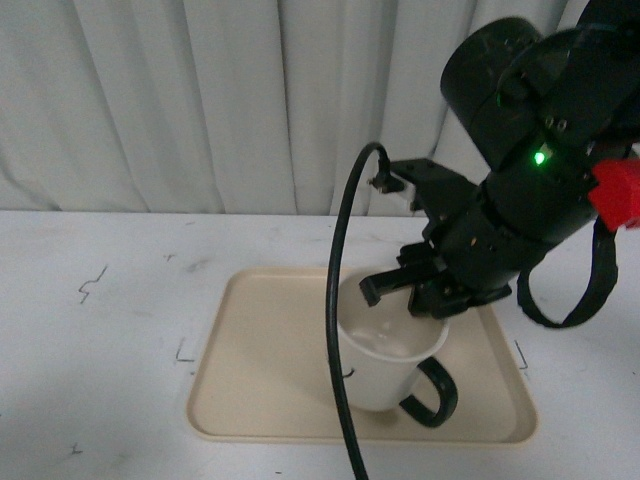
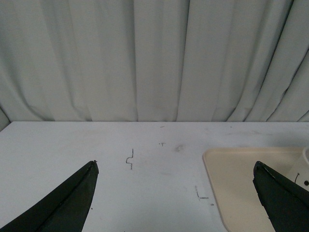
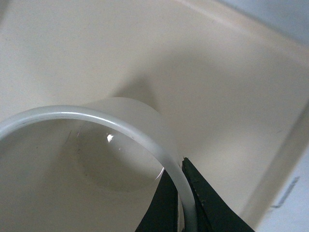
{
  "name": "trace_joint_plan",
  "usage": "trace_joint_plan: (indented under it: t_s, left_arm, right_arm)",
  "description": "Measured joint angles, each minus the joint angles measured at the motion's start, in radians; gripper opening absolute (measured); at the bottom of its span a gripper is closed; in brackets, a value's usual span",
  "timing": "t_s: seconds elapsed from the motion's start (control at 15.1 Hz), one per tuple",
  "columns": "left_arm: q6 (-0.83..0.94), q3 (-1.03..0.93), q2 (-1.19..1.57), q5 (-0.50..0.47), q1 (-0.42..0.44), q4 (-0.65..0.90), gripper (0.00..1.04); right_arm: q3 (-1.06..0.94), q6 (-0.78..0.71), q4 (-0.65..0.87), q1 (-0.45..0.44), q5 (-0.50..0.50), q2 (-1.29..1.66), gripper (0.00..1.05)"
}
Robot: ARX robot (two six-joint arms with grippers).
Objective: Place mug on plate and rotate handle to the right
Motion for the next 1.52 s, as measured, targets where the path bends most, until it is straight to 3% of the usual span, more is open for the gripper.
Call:
trace_joint_plan:
  t_s: [0.26,0.4,0.6,0.79,1.12,1.26,1.39,1.52]
  left_arm:
    - [0.000,0.000,0.000,0.000,0.000,0.000,0.98]
    - [0.000,0.000,0.000,0.000,0.000,0.000,0.98]
    - [0.000,0.000,0.000,0.000,0.000,0.000,0.98]
    - [0.000,0.000,0.000,0.000,0.000,0.000,0.98]
    - [0.000,0.000,0.000,0.000,0.000,0.000,0.98]
    - [0.000,0.000,0.000,0.000,0.000,0.000,0.98]
    - [0.000,0.000,0.000,0.000,0.000,0.000,0.98]
    - [0.000,0.000,0.000,0.000,0.000,0.000,0.98]
  right_arm:
    - [0.116,-0.506,-0.192,-0.037,-0.001,-0.023,0.03]
    - [0.196,-0.757,-0.314,-0.026,-0.055,-0.003,0.03]
    - [0.325,-1.028,-0.380,0.001,-0.097,0.084,0.03]
    - [0.385,-1.132,-0.421,0.021,-0.130,0.168,0.03]
    - [0.456,-1.175,-0.424,0.051,-0.117,0.253,0.03]
    - [0.468,-1.182,-0.434,0.056,-0.109,0.254,0.21]
    - [0.471,-1.173,-0.427,0.048,-0.234,0.243,0.47]
    - [0.354,-1.129,-0.222,0.059,-0.369,0.101,0.70]
